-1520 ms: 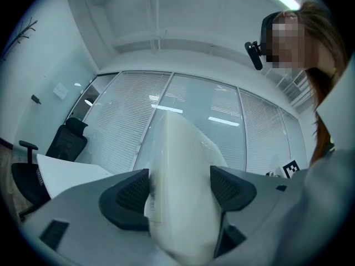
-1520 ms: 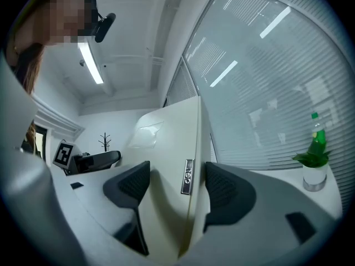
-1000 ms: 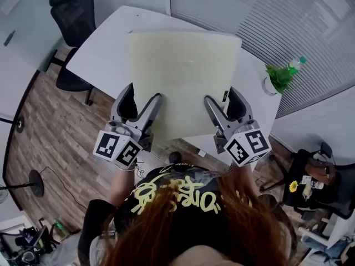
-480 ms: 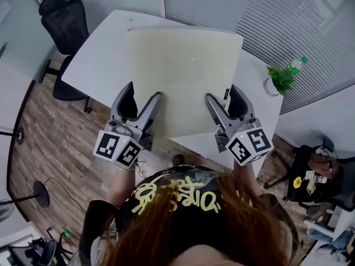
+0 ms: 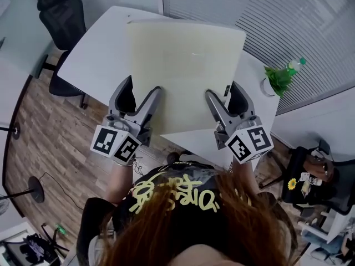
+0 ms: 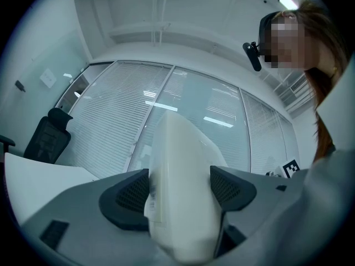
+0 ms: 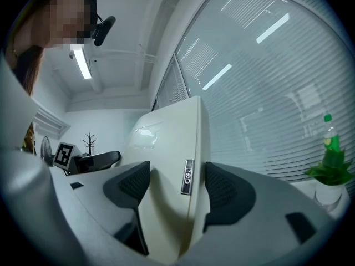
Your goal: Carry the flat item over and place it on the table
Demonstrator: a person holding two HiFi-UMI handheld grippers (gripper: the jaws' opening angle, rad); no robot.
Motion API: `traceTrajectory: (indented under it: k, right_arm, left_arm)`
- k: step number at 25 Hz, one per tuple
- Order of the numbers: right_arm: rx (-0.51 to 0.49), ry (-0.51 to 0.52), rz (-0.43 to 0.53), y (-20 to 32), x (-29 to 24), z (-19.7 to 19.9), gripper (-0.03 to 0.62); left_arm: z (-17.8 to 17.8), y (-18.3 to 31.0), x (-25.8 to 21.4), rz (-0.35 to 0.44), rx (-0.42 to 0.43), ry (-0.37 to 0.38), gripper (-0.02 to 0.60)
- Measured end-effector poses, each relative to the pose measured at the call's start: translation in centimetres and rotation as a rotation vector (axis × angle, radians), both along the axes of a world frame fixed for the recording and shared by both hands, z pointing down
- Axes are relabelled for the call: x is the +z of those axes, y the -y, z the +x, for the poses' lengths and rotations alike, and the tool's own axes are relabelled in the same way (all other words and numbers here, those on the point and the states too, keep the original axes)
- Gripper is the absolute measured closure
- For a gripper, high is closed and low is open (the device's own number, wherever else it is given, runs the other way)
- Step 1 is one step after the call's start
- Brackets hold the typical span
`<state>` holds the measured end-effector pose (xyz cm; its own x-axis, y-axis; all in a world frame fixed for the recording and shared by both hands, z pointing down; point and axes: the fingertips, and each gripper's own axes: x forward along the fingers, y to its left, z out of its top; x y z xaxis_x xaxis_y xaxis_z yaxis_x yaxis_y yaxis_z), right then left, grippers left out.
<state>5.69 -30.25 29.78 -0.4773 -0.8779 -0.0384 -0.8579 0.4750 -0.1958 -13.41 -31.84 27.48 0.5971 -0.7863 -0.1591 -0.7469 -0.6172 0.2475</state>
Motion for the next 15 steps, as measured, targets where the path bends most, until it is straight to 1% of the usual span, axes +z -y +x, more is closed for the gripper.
traceTrajectory:
  k: [7,15]
  right_arm:
    - [-0.019,0.005,-0.001,0.5,-0.5,1.5,0.283]
    - [-0.03,0.005,-0.02,1.4,0.2,2.2,0.283]
  left_arm:
    - [1.5,0.1,-0.7,0.015,-0.023,0.013,0.236]
    - [2.2,0.8,0.1,-0.009,-0.034,0.011,0.236]
